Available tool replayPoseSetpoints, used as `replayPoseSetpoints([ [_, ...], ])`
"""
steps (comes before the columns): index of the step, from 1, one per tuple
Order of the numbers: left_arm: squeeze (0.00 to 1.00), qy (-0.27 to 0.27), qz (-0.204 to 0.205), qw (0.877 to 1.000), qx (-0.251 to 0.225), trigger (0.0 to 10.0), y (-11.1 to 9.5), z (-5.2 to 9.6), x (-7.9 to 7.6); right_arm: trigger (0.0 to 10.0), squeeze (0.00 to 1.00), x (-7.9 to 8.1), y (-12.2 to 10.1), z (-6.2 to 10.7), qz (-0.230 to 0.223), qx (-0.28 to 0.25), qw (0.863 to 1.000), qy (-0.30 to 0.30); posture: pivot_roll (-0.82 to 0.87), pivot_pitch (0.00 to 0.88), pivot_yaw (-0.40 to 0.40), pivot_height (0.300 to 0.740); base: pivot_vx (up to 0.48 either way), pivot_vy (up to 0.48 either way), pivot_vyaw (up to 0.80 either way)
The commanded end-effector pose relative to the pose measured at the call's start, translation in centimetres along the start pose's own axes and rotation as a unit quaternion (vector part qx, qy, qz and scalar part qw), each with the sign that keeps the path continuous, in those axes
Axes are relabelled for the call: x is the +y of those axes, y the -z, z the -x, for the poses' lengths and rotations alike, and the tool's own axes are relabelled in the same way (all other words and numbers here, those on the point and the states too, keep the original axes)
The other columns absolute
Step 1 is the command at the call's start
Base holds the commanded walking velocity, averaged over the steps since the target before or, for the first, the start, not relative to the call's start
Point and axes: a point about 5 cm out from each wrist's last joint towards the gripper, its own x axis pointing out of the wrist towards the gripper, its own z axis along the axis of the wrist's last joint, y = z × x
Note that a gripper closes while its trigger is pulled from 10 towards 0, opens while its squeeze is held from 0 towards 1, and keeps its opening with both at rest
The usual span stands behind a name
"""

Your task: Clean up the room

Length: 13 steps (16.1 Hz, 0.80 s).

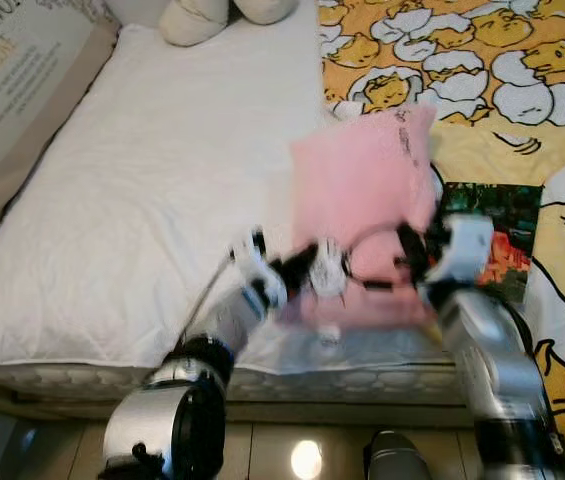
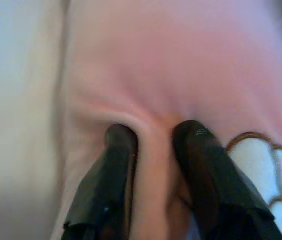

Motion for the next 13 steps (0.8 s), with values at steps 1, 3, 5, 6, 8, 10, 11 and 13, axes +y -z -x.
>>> replayPoseSetpoints([
  [1, 0.0, 0.018, -0.026, 0.998, -0.045, 0.0, -3.0, -0.3, -0.9, 0.0, 0.0, 2.0, 0.3, -1.0, -0.006, 0.008, 0.999, -0.045, -0.26, 0.043, 0.235, 0.74, 0.0, 0.0, 0.0],
  [3, 0.0, 0.004, -0.108, 0.99, -0.096, 0.0, -6.8, 0.5, -0.9, 0.0, 0.0, 2.8, -1.9, -3.0, 0.005, -0.023, 0.998, -0.061, -0.23, 0.0, 0.214, 0.74, 0.0, 0.0, 0.0],
  [5, 0.0, 0.005, -0.15, 0.978, -0.147, 0.0, -10.0, 1.8, -1.3, 0.0, 0.0, 3.6, -3.8, -4.3, 0.0, -0.056, 0.996, -0.071, -0.21, 0.0, 0.203, 0.74, 0.0, 0.0, 0.0],
  [6, 0.0, 0.004, -0.163, 0.973, -0.164, 0.0, -11.0, 2.3, -1.5, 0.0, 0.0, 4.0, -4.4, -4.8, -0.002, -0.063, 0.995, -0.079, -0.2, 0.0, 0.195, 0.74, 0.0, 0.0, 0.0],
  [8, 0.0, -0.008, -0.203, 0.963, -0.178, 0.0, -12.8, 3.7, -1.7, 0.0, 0.0, 5.0, -5.2, -5.7, -0.001, -0.075, 0.992, -0.098, -0.18, 0.0, 0.176, 0.74, 0.0, 0.0, 0.0],
  [10, 0.0, -0.041, -0.237, 0.957, -0.164, 1.2, -12.5, 4.0, -1.1, 0.0, 0.0, 4.5, -4.7, -5.8, -0.001, -0.069, 0.994, -0.088, -0.17, 0.0, 0.171, 0.74, 0.0, 0.0, 0.0],
  [11, 0.0, -0.064, -0.254, 0.954, -0.148, 10.0, -11.4, 4.2, -0.6, 0.0, 0.0, 3.1, -3.1, -5.3, 0.004, -0.048, 0.997, -0.059, -0.17, 0.0, 0.172, 0.74, 0.0, 0.0, 0.0],
  [13, 0.0, -0.07, -0.245, 0.957, -0.137, 10.0, -10.8, 4.2, -0.4, 0.0, 0.0, 1.9, -1.1, -4.6, 0.012, -0.02, 0.999, -0.028, -0.18, 0.0, 0.177, 0.74, 0.0, 0.0, 0.0],
])
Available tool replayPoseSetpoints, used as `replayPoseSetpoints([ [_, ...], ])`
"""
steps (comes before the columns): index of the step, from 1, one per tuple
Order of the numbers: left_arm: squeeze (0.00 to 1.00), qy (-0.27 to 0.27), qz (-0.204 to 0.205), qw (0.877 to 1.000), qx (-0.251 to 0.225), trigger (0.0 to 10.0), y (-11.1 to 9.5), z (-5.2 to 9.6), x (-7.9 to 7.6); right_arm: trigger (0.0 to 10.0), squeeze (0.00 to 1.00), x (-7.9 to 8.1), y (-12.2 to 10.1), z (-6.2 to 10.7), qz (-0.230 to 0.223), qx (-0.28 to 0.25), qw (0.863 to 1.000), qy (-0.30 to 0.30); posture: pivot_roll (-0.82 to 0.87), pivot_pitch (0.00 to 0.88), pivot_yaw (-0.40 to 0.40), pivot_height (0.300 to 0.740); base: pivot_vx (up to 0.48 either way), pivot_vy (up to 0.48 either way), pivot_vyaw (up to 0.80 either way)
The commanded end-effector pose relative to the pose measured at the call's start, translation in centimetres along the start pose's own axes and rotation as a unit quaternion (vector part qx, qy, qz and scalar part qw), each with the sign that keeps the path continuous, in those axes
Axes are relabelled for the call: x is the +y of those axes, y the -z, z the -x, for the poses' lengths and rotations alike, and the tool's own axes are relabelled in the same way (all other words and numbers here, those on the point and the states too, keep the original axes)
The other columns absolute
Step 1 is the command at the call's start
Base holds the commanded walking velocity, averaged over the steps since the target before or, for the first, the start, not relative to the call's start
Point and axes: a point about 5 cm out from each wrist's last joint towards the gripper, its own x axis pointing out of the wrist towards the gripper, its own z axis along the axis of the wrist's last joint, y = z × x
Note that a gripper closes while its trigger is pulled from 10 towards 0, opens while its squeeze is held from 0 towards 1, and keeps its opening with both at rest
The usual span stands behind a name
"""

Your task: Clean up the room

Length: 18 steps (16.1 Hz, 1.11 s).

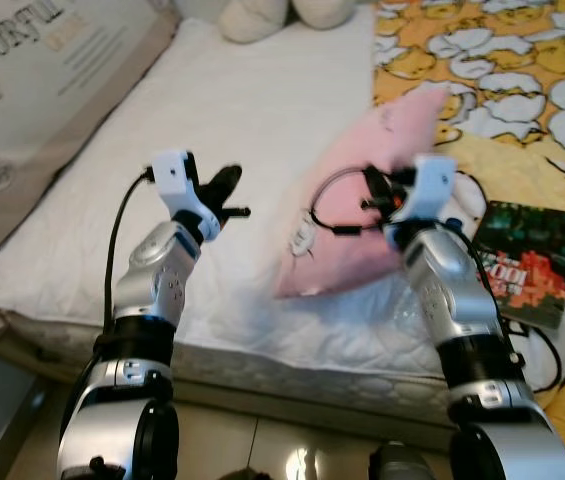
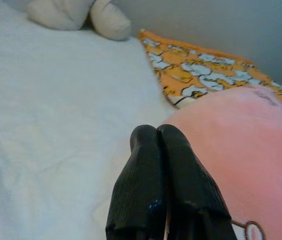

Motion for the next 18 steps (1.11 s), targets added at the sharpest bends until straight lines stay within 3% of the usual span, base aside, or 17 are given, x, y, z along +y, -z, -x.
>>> replayPoseSetpoints([
  [1, 0.0, -0.003, -0.008, 1.0, -0.002, 10.0, -0.4, 0.1, 0.0, 0.0, 0.0, 0.0, 1.1, 0.2, 0.0, 0.017, 1.0, 0.006, -0.19, 0.0, 0.184, 0.74, 0.0, 0.0, 0.0],
  [4, 0.0, -0.001, 0.036, 0.999, 0.014, 10.0, 0.5, -0.2, -1.0, 0.0, 0.0, -1.2, 2.7, 1.2, -0.009, 0.039, 0.999, 0.027, -0.21, 0.0, 0.201, 0.74, 0.0, 0.0, 0.0],
  [5, 0.73, -0.002, 0.045, 0.999, 0.015, 10.0, 0.8, -0.2, -1.1, 0.0, 0.0, -1.3, 2.8, 1.3, -0.007, 0.04, 0.999, 0.03, -0.21, 0.0, 0.203, 0.74, 0.0, 0.0, 0.0],
  [6, 1.0, -0.005, 0.039, 0.999, 0.023, 10.0, 1.4, 0.0, -0.9, 0.0, 0.0, -1.7, 3.0, 1.5, 0.0, 0.042, 0.998, 0.036, -0.22, 0.0, 0.208, 0.74, 0.0, 0.0, 0.0],
  [8, 1.0, -0.012, 0.023, 0.999, 0.032, 10.0, 1.7, 0.1, -0.7, 0.0, 0.0, -2.5, 3.0, 1.9, 0.018, 0.044, 0.998, 0.043, -0.22, 0.0, 0.213, 0.74, 0.0, 0.0, 0.0],
  [11, 1.0, -0.019, 0.03, 0.999, 0.025, 10.0, 1.4, 0.0, -0.6, 0.0, 0.0, -2.4, 2.4, 1.9, 0.039, 0.034, 0.998, 0.028, -0.22, 0.0, 0.215, 0.74, 0.0, 0.0, 0.0],
  [13, 1.0, -0.007, 0.05, 0.998, 0.03, 10.0, 1.8, -0.1, -1.0, 0.0, 0.0, -2.4, 2.8, 2.0, 0.035, 0.041, 0.998, 0.031, -0.23, 0.0, 0.217, 0.74, 0.0, 0.0, 0.0],
  [18, 1.0, -0.009, 0.031, 0.998, 0.06, 10.0, 2.7, -0.2, 0.1, 0.0, 0.0, -2.1, 3.2, 2.5, 0.035, 0.044, 0.998, 0.025, -0.24, 0.0, 0.223, 0.74, 0.0, 0.0, 0.0],
])
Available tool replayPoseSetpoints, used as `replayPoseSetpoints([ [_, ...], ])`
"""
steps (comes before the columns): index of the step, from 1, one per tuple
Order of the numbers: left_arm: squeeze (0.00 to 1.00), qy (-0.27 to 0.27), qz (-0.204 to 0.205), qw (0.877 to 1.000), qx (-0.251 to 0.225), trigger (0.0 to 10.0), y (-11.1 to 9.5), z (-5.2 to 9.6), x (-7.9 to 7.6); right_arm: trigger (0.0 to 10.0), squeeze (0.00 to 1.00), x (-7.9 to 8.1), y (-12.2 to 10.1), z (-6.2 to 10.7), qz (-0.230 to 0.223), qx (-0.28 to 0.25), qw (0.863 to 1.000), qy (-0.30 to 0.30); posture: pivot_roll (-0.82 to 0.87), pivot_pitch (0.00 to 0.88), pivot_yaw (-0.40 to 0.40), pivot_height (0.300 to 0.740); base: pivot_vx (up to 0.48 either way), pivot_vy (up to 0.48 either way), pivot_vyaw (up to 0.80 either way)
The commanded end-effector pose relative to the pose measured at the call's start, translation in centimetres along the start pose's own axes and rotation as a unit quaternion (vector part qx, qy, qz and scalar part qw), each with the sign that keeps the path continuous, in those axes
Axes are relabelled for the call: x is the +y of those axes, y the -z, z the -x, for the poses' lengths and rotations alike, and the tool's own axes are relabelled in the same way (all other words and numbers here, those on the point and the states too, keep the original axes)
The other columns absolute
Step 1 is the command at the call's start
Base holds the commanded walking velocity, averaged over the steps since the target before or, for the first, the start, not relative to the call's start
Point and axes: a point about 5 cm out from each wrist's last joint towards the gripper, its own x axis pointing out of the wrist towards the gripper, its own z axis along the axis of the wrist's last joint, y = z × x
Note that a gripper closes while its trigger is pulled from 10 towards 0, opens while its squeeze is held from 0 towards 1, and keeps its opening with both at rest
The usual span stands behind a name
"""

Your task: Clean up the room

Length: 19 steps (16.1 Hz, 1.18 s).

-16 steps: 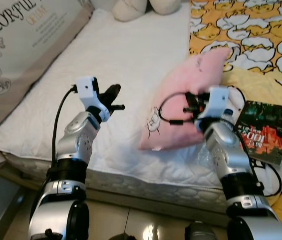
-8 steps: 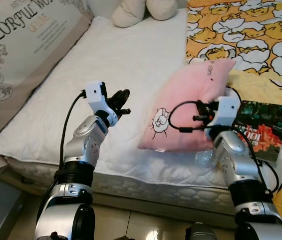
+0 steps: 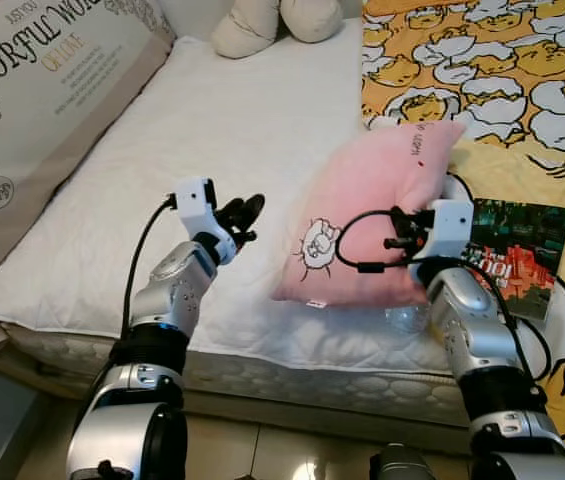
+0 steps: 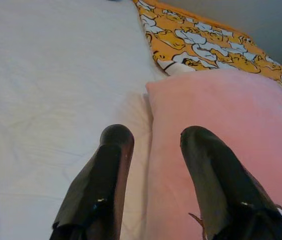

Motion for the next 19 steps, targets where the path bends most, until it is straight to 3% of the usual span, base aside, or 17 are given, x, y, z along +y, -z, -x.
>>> replayPoseSetpoints([
  [1, 1.0, 0.003, -0.021, 1.0, 0.002, 10.0, -0.7, -0.1, 0.3, 0.0, 0.0, 1.0, -0.1, 0.0, 0.005, -0.001, 1.0, -0.018, -0.24, 0.0, 0.227, 0.74, 0.0, 0.0, 0.0],
  [8, 1.0, 0.009, -0.034, 0.997, 0.072, 10.0, 2.1, -0.8, 0.6, 0.0, 0.0, 0.3, 0.6, 1.6, -0.017, 0.011, 1.0, -0.017, -0.28, 0.017, 0.242, 0.74, 0.0, 0.0, 0.0],
  [10, 1.0, 0.002, -0.021, 0.997, 0.075, 10.0, 2.0, -1.2, 0.5, 0.0, 0.0, -2.2, 0.9, 2.8, 0.007, 0.033, 0.999, 0.005, -0.31, 0.054, 0.249, 0.74, 0.0, 0.0, 0.0],
  [12, 1.0, -0.001, 0.0, 0.997, 0.078, 10.0, 2.4, -1.4, 0.3, 0.0, 0.0, -2.8, 0.6, 4.1, 0.017, 0.035, 0.999, 0.01, -0.34, 0.117, 0.245, 0.74, 0.0, 0.0, 0.0],
  [16, 1.0, 0.021, 0.061, 0.996, 0.064, 10.0, 2.4, -2.2, -1.2, 0.0, 0.0, -2.8, 0.9, 6.8, 0.03, 0.058, 0.998, -0.005, -0.38, 0.199, 0.237, 0.74, 0.0, 0.0, 0.0],
  [19, 1.0, 0.053, 0.05, 0.995, 0.065, 10.0, 2.5, -2.8, -2.8, 0.0, 0.0, -3.0, 1.2, 7.4, 0.036, 0.072, 0.997, 0.002, -0.38, 0.198, 0.237, 0.74, 0.0, 0.0, 0.0],
])
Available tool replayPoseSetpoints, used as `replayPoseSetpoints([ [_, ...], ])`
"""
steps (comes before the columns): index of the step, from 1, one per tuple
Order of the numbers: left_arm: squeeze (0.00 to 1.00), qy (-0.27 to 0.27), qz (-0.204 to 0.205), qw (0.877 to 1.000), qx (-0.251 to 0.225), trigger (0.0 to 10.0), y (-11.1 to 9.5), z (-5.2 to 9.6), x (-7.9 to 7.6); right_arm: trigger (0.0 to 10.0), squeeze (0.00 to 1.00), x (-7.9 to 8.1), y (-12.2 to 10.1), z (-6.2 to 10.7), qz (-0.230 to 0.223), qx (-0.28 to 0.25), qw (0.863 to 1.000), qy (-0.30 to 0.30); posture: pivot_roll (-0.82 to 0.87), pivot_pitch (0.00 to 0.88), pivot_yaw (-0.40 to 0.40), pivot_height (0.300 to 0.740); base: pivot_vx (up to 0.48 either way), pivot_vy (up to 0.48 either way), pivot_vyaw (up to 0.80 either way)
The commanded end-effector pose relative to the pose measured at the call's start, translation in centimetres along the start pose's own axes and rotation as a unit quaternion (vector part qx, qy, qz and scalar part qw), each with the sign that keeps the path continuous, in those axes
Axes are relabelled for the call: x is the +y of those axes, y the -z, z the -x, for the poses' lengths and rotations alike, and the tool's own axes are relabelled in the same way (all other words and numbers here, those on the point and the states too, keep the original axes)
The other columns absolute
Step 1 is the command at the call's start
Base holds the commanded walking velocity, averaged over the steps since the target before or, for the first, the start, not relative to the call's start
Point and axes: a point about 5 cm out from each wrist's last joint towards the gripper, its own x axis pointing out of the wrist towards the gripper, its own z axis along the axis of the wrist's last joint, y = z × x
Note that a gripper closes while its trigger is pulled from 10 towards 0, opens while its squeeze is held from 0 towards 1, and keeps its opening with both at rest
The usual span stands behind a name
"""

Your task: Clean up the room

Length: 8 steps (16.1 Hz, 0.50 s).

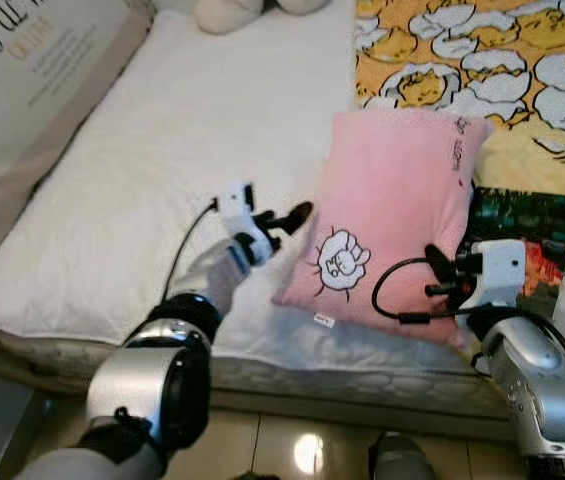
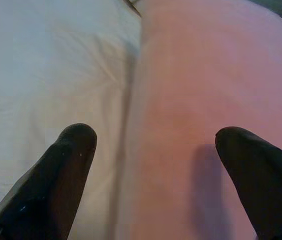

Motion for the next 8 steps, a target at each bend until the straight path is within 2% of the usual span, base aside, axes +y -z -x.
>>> replayPoseSetpoints([
  [1, 1.0, 0.001, -0.013, 1.0, -0.003, 10.0, -0.3, 0.2, 0.3, 0.0, 0.0, 0.2, 1.0, 0.3, 0.003, 0.035, 0.999, 0.004, -0.38, 0.192, 0.236, 0.74, 0.0, 0.0, 0.0],
  [4, 1.0, -0.005, -0.03, 1.0, -0.007, 10.0, 0.1, 0.4, 0.5, 0.0, 0.0, 0.7, 0.1, -0.3, 0.014, 0.023, 1.0, -0.002, -0.36, 0.172, 0.224, 0.74, 0.0, 0.0, -0.74],
  [5, 1.0, -0.011, -0.036, 0.999, -0.015, 10.0, 0.2, 0.5, 0.8, 0.0, 0.0, 0.9, -0.3, -0.7, 0.028, 0.017, 0.999, -0.006, -0.36, 0.164, 0.217, 0.74, 0.0, 0.0, 0.0],
  [6, 0.0, -0.018, -0.049, 0.998, -0.027, 10.0, 0.2, 0.8, 1.0, 0.0, 0.0, 1.3, -0.7, -1.1, 0.034, 0.014, 0.999, -0.014, -0.35, 0.151, 0.206, 0.74, 0.0, 0.0, 0.0],
  [8, 0.0, -0.021, -0.056, 0.998, -0.027, 10.0, 0.6, 1.0, 1.2, 0.0, 0.0, 1.5, -1.0, -1.5, 0.034, 0.011, 0.999, -0.019, -0.35, 0.137, 0.199, 0.74, 0.0, 0.0, 0.0],
])
